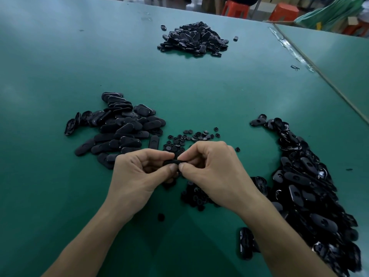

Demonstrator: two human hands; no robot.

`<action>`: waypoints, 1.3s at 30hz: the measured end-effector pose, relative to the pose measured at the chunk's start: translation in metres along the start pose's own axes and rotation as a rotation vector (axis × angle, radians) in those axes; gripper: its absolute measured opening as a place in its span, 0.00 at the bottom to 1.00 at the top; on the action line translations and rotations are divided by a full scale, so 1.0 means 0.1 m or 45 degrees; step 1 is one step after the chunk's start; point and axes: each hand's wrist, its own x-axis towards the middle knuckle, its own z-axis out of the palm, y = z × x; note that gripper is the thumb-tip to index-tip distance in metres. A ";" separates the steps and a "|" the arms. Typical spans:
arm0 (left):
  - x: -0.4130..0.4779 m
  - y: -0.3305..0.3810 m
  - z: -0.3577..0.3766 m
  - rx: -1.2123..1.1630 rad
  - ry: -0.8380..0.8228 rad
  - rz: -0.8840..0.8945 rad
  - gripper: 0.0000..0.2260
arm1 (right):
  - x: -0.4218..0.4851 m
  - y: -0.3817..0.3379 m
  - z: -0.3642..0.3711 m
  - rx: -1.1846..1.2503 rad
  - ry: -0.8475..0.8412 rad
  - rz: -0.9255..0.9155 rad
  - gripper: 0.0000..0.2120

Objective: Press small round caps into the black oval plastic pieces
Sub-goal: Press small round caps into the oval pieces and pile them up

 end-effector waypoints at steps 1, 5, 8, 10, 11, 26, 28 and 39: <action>0.00 0.00 0.00 0.012 0.002 0.005 0.12 | 0.00 0.00 0.00 -0.002 -0.001 -0.001 0.06; 0.00 -0.01 0.01 0.009 0.011 0.012 0.12 | 0.00 0.00 -0.01 -0.001 -0.006 -0.014 0.05; 0.00 -0.01 0.00 -0.020 0.005 0.030 0.10 | 0.01 0.00 -0.01 0.013 -0.007 -0.026 0.05; -0.01 -0.01 -0.01 -0.047 0.005 0.047 0.09 | 0.02 0.00 0.00 0.034 -0.005 -0.040 0.07; -0.01 -0.01 -0.01 -0.064 0.008 0.057 0.09 | 0.03 0.00 0.00 0.052 -0.002 -0.044 0.07; -0.01 0.01 -0.03 -0.002 0.029 0.208 0.13 | 0.03 0.09 0.04 0.426 -0.015 0.053 0.08; -0.01 0.02 -0.01 0.088 0.063 0.272 0.13 | 0.04 0.10 0.04 0.430 -0.006 0.073 0.08; 0.12 0.02 -0.29 0.704 0.648 0.469 0.13 | 0.02 0.11 0.10 0.539 0.049 0.197 0.10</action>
